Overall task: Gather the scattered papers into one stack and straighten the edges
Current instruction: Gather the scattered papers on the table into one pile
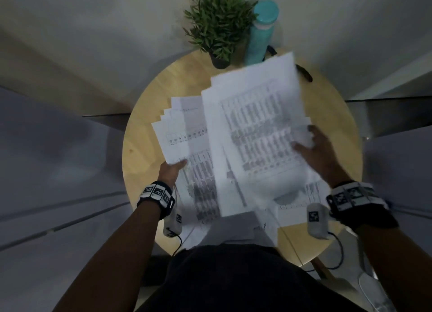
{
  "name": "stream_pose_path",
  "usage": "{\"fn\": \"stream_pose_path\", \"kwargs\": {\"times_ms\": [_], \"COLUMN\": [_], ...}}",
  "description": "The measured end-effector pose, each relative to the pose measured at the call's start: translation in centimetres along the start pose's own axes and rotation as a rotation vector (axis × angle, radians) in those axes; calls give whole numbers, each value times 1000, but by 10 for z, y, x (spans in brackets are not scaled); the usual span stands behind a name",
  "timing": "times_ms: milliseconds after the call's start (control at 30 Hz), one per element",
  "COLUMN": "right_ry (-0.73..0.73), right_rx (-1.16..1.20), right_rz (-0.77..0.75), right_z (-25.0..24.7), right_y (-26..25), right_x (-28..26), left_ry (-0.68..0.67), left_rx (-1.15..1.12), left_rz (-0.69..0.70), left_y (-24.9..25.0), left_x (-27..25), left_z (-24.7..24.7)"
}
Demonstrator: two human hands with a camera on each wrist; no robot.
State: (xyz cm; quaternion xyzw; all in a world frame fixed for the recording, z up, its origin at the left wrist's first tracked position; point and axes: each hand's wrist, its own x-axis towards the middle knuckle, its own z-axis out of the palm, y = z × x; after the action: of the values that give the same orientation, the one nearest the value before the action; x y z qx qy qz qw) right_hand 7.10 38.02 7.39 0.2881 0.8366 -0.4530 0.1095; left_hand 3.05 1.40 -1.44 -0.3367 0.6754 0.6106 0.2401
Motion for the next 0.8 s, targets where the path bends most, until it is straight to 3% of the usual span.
{"fn": "stream_pose_path", "kwargs": {"times_ms": [100,167,267,400,467,533,600,700,800], "right_ry": [-227,-297,-355,-569,-470,-153,104,141,65], "right_rx": [-35,-150,-266,-351,-330,-328,-342,-276,-67], "right_rz": [69,58,9,23,3,-1,144,491,514], "right_z": [51,79,115,142,136,121,102,82,83], "right_y": [16,23,24,14,16,27,39,51,56], "right_x": [-9,-12,-17,-24,-21,-12,-7,-4,2], "left_ry": [-61,-108,-132,-101,-93,-86,-68,-95,-83], "left_rx": [-74,-79,56,183,178,161,168,226,263], "left_rz": [-41,-81,-103,-149,-159,-154,-151,-196,-169], "left_y": [-5,-7,-17,-29,-20,-17,-24,-50,-50], "left_x": [2,1,5,12,4,2,10,33,32], "left_z": [6,10,12,10,11,8,1,-10,-8]}}
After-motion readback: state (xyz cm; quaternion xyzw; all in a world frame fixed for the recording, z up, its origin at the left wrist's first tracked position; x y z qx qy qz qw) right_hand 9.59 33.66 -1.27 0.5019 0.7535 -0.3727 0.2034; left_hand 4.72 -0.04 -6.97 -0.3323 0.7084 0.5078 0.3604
